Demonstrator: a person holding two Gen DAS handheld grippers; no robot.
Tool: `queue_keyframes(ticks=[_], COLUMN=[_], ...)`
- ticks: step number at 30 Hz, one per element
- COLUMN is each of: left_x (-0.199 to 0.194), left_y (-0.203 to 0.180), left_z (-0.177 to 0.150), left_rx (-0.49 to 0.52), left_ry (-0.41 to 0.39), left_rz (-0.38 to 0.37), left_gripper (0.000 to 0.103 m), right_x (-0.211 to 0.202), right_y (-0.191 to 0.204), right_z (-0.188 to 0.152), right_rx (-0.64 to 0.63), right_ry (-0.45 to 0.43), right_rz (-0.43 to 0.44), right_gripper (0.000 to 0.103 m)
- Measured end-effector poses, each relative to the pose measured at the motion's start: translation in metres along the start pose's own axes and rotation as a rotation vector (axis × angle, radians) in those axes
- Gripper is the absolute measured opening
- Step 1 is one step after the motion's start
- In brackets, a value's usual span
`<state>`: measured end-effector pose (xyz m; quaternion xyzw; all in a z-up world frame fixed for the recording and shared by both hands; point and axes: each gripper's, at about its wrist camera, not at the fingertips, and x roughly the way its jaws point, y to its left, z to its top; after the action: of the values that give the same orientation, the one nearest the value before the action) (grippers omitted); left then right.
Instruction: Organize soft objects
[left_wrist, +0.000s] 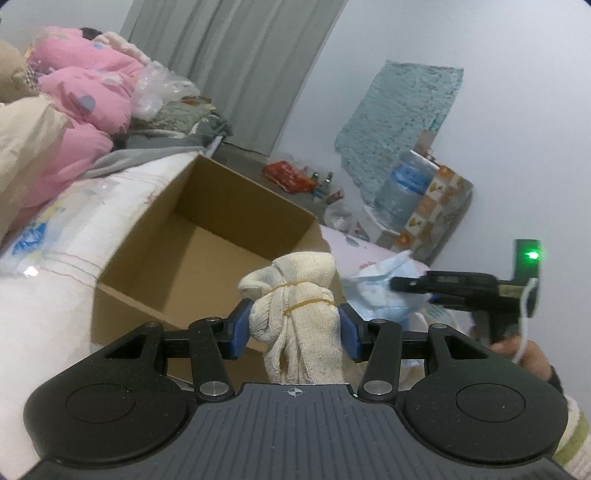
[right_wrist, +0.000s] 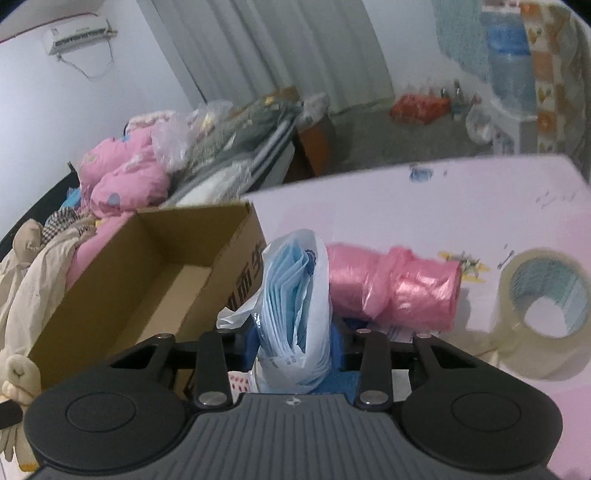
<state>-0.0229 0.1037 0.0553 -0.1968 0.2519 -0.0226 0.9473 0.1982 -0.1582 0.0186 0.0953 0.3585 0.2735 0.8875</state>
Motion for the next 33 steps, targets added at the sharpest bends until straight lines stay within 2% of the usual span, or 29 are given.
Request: queue_keyframes(ticks=[7,12,15,19,22,25,27,30,33], left_x=[-0.004,-0.006,-0.002,0.014,0.022,0.026,0.031,0.036,0.039], left_y=[0.004,0.009,0.019,0.04,0.048,0.054,0.057,0.055,0.053], left_z=[0.021,0.045,0.056,0.062,0.063,0.062,0.062,0.06,0.06], left_rx=[-0.013,-0.001,-0.004,-0.044,-0.048,-0.056,-0.061,-0.048,-0.037], left_ry=[-0.009,-0.029,-0.044,-0.02,-0.024,-0.04,-0.036,-0.035,-0.028], left_rz=[0.049,0.098,0.173,0.248,0.318,0.356,0.366,0.381,0.373], left_gripper=[0.049,0.049,0.049,0.049,0.049,0.049,0.049,0.049,0.049], right_x=[-0.046,-0.084,-0.091,-0.069,-0.031,0.013,0.04,0.078,0.097], right_y=[0.02,0.047,0.063,0.085,0.103,0.115,0.127,0.142,0.148], right_z=[0.012,0.029,0.041,0.048,0.05,0.052,0.051,0.045,0.037], right_rx=[-0.054,-0.109,-0.129,-0.148,-0.17,-0.186,-0.229,-0.325,-0.402], right_ry=[-0.13,-0.236,-0.253,-0.182,-0.082,0.017,0.077,0.162,0.219], right_rz=[-0.038,0.017,0.075,0.168,0.217,0.231,0.202,0.111,0.02], right_gripper=[0.037,0.037,0.037,0.037,0.037,0.037,0.037,0.037,0.037])
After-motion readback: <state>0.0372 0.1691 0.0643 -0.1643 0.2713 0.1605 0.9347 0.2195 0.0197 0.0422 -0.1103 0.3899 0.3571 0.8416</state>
